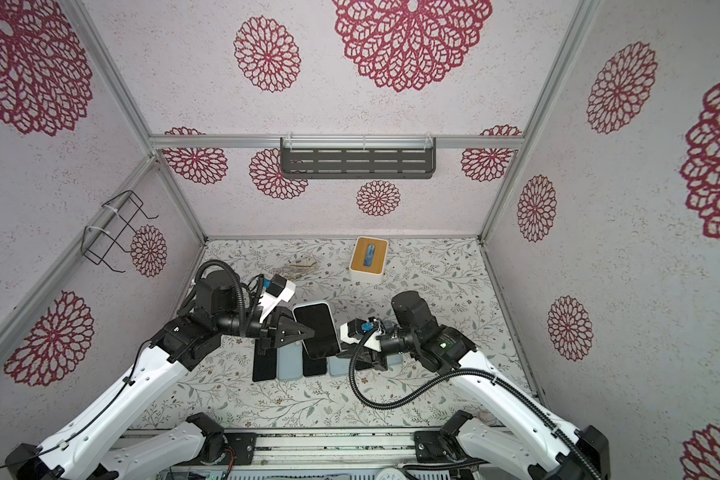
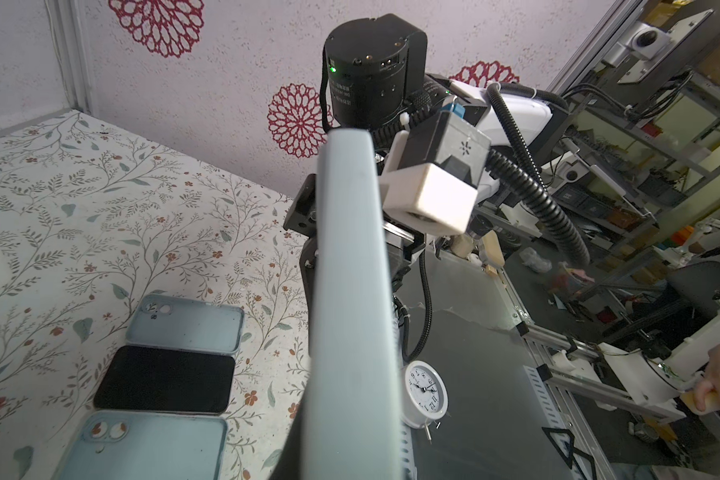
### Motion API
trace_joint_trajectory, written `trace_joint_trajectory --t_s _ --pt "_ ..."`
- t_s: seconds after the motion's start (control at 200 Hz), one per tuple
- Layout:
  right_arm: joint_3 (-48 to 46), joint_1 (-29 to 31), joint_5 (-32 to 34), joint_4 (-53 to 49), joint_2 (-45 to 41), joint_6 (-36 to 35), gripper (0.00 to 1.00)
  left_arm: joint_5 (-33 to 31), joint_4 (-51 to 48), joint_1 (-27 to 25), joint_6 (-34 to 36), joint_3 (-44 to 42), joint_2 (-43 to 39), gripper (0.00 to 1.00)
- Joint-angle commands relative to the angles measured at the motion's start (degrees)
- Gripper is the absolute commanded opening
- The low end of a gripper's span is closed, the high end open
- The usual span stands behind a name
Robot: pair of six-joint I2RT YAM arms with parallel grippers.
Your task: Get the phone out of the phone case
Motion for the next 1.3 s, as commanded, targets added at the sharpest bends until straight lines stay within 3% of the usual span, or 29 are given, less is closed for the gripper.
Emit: trace_joint_trajectory --t_s 0.0,0.535,1.031,1.296 --pt "0.9 -0.2 -1.0 1.4 -0.3 -1.6 0.16 2.8 6.6 1.6 -4.6 0.0 -0.9 0.0" --pt "-0.7 -0.5 -1.9 5.1 -1.1 -3.6 0.0 5.4 13.5 2.6 -10.0 -2.5 0.8 0.0" --pt "0.6 -0.6 4.1 18.4 1.6 -11.6 0.0 11.5 25.0 2.5 -22.1 -4.5 6.6 0.0" --pt "2.2 -1.8 2.2 22.8 4.9 -10.9 0.0 10.5 25.2 2.8 -21.7 -5.1 6.7 0.0"
